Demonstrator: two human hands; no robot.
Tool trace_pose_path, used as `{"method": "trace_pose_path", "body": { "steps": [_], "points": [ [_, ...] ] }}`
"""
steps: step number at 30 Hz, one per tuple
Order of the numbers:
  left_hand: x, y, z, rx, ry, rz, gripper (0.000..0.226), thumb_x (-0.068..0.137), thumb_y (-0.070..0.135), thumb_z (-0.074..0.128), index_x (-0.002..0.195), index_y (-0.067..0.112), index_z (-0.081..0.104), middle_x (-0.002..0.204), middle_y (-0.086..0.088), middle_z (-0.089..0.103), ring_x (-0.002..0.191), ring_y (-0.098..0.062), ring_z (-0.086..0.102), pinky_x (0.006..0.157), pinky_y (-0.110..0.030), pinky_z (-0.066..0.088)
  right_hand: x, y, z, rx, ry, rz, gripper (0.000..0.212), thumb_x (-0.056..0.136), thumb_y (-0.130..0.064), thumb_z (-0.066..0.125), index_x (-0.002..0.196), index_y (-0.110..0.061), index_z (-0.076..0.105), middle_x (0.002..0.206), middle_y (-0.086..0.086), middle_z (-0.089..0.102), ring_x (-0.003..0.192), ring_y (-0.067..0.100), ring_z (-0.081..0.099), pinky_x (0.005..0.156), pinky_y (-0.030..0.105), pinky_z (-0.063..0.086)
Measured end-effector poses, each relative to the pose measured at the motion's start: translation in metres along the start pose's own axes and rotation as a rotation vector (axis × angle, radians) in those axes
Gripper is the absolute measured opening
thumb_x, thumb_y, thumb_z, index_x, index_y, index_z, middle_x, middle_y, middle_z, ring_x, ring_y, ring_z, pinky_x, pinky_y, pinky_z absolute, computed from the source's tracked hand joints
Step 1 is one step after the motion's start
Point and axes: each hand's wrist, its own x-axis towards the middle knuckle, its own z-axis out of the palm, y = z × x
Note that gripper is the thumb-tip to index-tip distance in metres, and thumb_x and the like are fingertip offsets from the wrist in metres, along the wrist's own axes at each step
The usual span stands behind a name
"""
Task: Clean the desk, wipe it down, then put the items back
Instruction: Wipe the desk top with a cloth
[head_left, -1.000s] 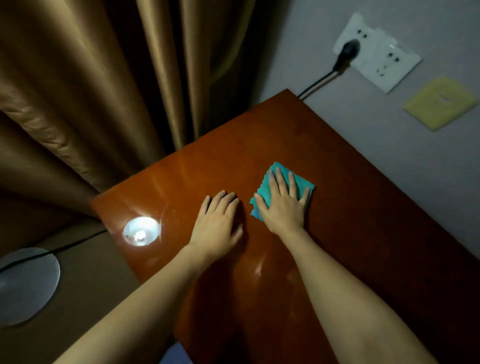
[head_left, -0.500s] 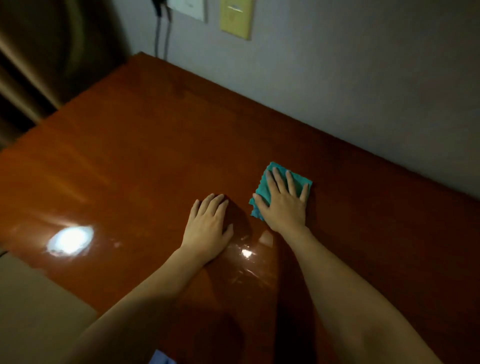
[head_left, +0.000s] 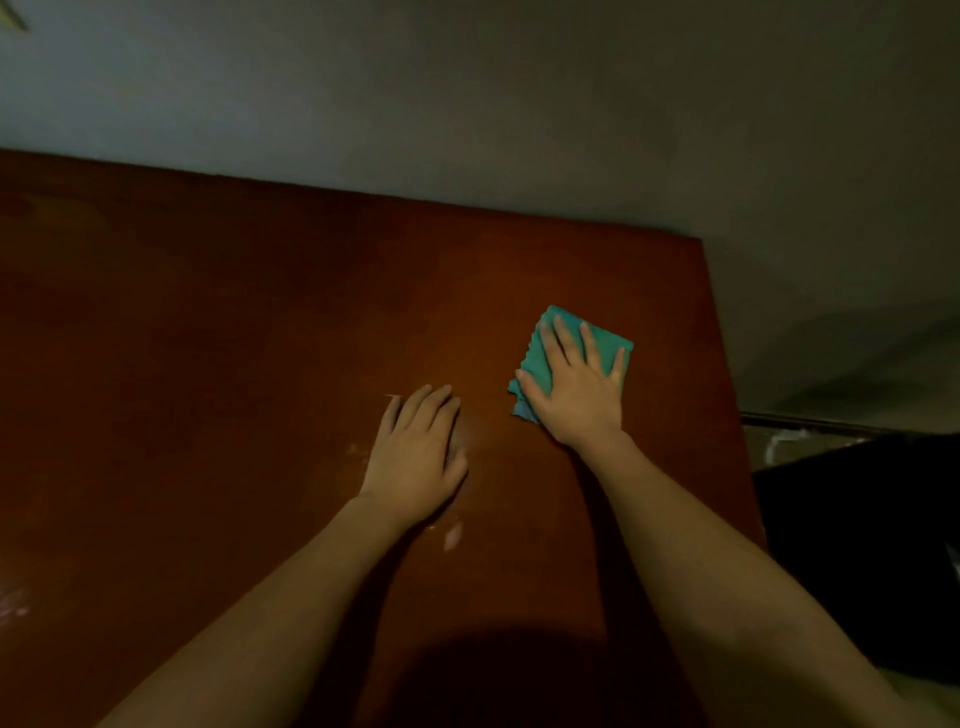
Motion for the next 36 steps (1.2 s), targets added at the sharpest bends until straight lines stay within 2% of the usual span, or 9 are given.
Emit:
{"method": "trace_pose_path", "body": {
  "steps": [9,13,17,21,23,29,34,36],
  "points": [
    [0.016,0.081,0.023,0.053,-0.095,0.108,0.059,0.097,0.042,0.034,0.149,0.019,0.019,0.157,0.002,0.014,0.145,-0.015,0.006,0.112,-0.032,-0.010,-0.041,0.126,-0.010,0.028,-0.002,0.203,0.068,0.095,-0.061,0.020,0.152,-0.029,-0.001,0.160,-0.007,-0.002,0.147,0.021,-0.008,0.112,0.059,-0.003],
    [0.015,0.101,0.029,0.082,-0.121,0.112,0.062,0.095,0.047,0.023,0.150,0.019,0.018,0.157,0.000,0.012,0.146,-0.017,0.004,0.114,-0.036,-0.008,-0.065,0.144,-0.008,0.049,-0.015,0.223,0.070,0.093,-0.063,0.015,0.152,-0.028,-0.002,0.160,-0.006,-0.003,0.146,0.022,-0.008,0.112,0.062,0.001],
    [0.014,0.102,0.025,0.077,-0.154,0.111,0.059,0.098,0.042,0.031,0.150,0.019,0.016,0.158,0.001,0.011,0.146,-0.016,0.003,0.117,-0.039,-0.004,-0.085,0.142,-0.005,0.069,-0.041,0.297,0.069,0.095,-0.061,0.018,0.151,-0.028,-0.004,0.160,-0.006,-0.007,0.146,0.023,-0.009,0.110,0.065,0.000],
    [0.004,0.084,0.019,0.067,-0.137,0.105,0.058,0.098,0.041,0.032,0.150,0.019,0.017,0.157,0.002,0.012,0.145,-0.014,0.004,0.117,-0.039,-0.002,-0.099,0.123,-0.002,0.000,-0.071,0.278,0.080,0.080,-0.068,-0.006,0.150,-0.029,-0.008,0.159,-0.009,-0.010,0.145,0.024,-0.015,0.106,0.069,-0.006],
    [-0.001,0.070,0.016,0.056,-0.122,0.092,0.058,0.098,0.041,0.032,0.150,0.019,0.017,0.157,0.002,0.014,0.145,-0.014,0.005,0.117,-0.039,-0.001,-0.100,0.108,0.001,-0.022,-0.077,0.255,0.085,0.075,-0.068,-0.012,0.150,-0.029,-0.009,0.159,-0.009,-0.011,0.145,0.024,-0.016,0.104,0.070,-0.007],
    [-0.016,0.012,0.005,0.026,-0.060,0.032,0.057,0.098,0.040,0.034,0.149,0.019,0.021,0.156,0.002,0.017,0.145,-0.013,0.008,0.117,-0.037,0.000,-0.078,0.031,0.009,-0.049,-0.091,0.123,0.086,0.075,-0.067,-0.011,0.150,-0.028,-0.008,0.159,-0.009,-0.011,0.145,0.026,-0.016,0.105,0.070,-0.007],
    [-0.043,-0.066,-0.013,0.011,-0.011,-0.085,0.059,0.096,0.041,0.036,0.149,0.018,0.021,0.156,0.000,0.017,0.145,-0.015,0.009,0.117,-0.036,-0.001,-0.049,-0.070,0.018,-0.079,-0.108,-0.015,0.084,0.076,-0.066,-0.011,0.151,-0.027,-0.007,0.159,-0.008,-0.011,0.145,0.027,-0.016,0.105,0.070,-0.006],
    [-0.054,-0.103,-0.023,-0.006,0.023,-0.142,0.062,0.094,0.046,0.029,0.148,0.017,0.024,0.155,-0.001,0.021,0.145,-0.017,0.012,0.117,-0.037,0.001,-0.038,-0.114,0.022,-0.095,-0.113,-0.077,0.084,0.076,-0.066,-0.012,0.151,-0.026,-0.007,0.159,-0.008,-0.011,0.145,0.027,-0.016,0.105,0.070,-0.007]
  ]
}}
